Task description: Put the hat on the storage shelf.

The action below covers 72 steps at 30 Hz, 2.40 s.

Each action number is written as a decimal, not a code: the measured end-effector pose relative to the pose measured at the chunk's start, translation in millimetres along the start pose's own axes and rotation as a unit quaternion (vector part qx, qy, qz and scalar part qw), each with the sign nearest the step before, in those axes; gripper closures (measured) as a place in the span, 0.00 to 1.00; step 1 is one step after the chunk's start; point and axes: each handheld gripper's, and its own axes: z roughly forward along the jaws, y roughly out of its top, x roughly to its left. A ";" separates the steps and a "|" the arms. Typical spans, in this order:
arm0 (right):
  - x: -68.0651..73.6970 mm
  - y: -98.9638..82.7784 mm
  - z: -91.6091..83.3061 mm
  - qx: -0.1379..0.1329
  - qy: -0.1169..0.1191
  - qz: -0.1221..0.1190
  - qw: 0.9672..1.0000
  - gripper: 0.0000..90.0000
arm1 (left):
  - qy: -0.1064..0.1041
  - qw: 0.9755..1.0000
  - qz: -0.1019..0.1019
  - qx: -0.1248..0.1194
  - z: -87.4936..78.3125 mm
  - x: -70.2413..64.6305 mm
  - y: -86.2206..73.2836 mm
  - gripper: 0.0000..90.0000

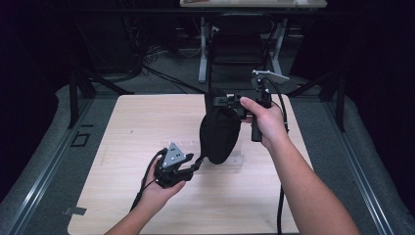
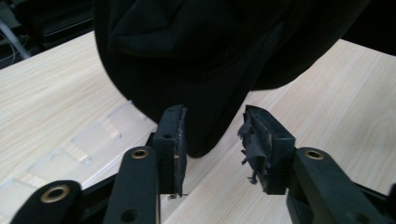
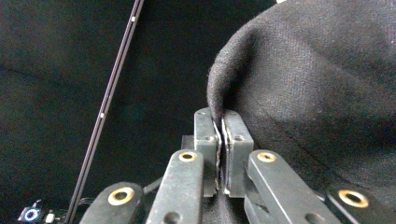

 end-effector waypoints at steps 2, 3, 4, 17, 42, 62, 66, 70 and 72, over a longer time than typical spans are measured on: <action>0.3 -0.2 0.6 0.001 0.001 0.000 1.000 0.96 | -0.002 1.000 0.003 0.000 1.5 -1.9 2.4 0.69; 0.3 -0.3 0.7 0.001 0.001 0.000 1.000 0.96 | 0.001 1.000 0.005 -0.002 2.2 -2.8 3.2 0.70; 0.3 -0.3 0.9 0.001 0.002 0.000 1.000 0.96 | 0.001 1.000 0.008 0.000 2.7 -3.5 4.1 0.71; 1.4 -1.1 2.1 -0.004 0.007 -0.002 1.000 0.92 | 0.026 0.999 0.039 0.006 3.8 -7.5 4.5 0.92; 4.3 -5.9 -26.3 -0.025 -0.004 -0.021 0.999 0.82 | 0.056 0.998 0.032 0.027 -0.6 9.1 -26.1 0.94; -5.7 -22.0 -45.2 -0.039 -0.075 -0.060 0.995 0.80 | 0.048 0.997 -0.047 0.035 -14.8 33.1 -59.8 0.64; -8.9 -28.9 -47.0 -0.038 -0.091 -0.070 0.993 0.80 | 0.044 0.995 -0.074 0.046 -22.7 41.0 -66.4 0.52; -12.2 -34.7 -49.9 -0.039 -0.109 -0.082 0.990 0.77 | 0.056 0.994 -0.084 0.048 -31.2 45.5 -73.3 0.48; -13.0 -37.2 -52.4 -0.043 -0.110 -0.084 0.990 0.77 | 0.058 0.993 -0.092 0.043 -35.4 48.5 -77.8 0.47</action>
